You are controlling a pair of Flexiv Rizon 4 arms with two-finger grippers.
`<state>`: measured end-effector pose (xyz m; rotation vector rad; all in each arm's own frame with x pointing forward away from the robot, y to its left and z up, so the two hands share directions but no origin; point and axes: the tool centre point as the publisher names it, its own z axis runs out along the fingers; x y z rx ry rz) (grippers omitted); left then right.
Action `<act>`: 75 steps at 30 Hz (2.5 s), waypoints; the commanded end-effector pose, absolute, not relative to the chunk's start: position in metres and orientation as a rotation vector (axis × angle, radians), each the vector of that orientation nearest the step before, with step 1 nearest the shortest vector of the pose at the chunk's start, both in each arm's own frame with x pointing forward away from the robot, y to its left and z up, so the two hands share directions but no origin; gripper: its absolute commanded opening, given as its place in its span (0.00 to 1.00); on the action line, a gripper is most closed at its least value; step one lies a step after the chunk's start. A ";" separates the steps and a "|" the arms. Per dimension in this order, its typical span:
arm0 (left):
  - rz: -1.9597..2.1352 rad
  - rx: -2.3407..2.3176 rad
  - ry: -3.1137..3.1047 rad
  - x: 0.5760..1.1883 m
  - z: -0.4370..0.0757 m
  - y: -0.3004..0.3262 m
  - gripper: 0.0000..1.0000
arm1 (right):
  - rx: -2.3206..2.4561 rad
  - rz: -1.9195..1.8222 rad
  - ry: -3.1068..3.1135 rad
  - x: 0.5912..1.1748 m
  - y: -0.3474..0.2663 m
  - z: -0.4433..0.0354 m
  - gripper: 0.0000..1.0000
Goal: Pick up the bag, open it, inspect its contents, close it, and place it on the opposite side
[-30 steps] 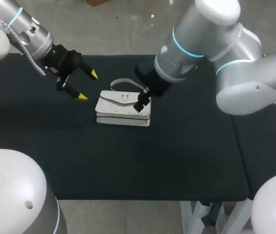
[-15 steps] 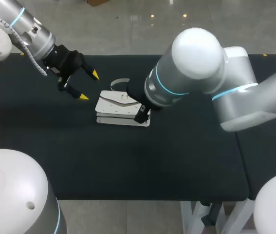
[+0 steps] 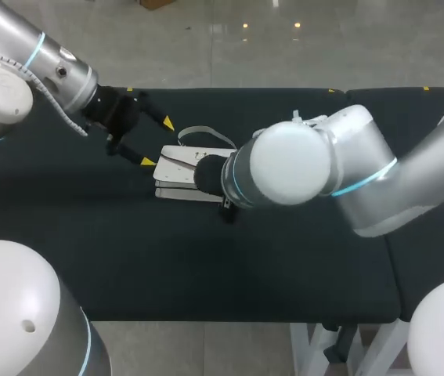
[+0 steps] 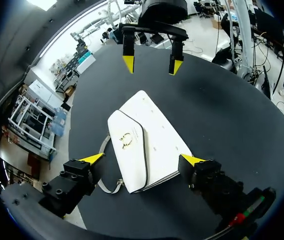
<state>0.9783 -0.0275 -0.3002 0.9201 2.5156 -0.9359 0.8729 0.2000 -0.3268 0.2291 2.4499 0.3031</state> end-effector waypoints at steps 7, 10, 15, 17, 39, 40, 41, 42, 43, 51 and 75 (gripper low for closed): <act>-0.917 0.965 2.527 0.986 -0.303 -0.049 1.00 | 0.166 0.182 2.254 0.886 0.210 -0.350 1.00; -0.917 0.973 2.529 0.989 -0.304 -0.054 1.00 | 0.145 0.175 2.247 0.893 0.211 -0.353 1.00; -0.913 0.978 2.534 0.994 -0.307 -0.059 1.00 | 0.120 0.178 2.248 0.904 0.211 -0.359 0.88; -0.906 0.976 2.538 0.996 -0.309 -0.060 1.00 | 0.113 0.185 2.251 0.907 0.209 -0.360 0.76; -0.881 1.007 2.542 0.998 -0.316 -0.068 1.00 | 0.066 0.139 2.255 0.930 0.198 -0.366 0.37; -0.880 1.009 2.541 0.997 -0.316 -0.068 1.00 | 0.064 0.138 2.255 0.931 0.198 -0.367 0.36; -0.878 1.009 2.540 0.997 -0.316 -0.068 1.00 | 0.063 0.138 2.255 0.932 0.198 -0.367 0.36; -0.878 1.009 2.539 0.997 -0.316 -0.068 1.00 | 0.062 0.137 2.256 0.933 0.198 -0.369 0.35; -0.878 1.010 2.538 0.997 -0.317 -0.068 1.00 | 0.060 0.137 2.257 0.934 0.198 -0.369 0.35; -0.873 1.016 2.541 0.996 -0.318 -0.069 1.00 | 0.052 0.141 2.264 0.936 0.199 -0.373 0.22; -0.864 1.030 2.253 0.970 -0.317 -0.072 1.00 | 0.079 0.156 2.263 0.930 0.200 -0.377 0.00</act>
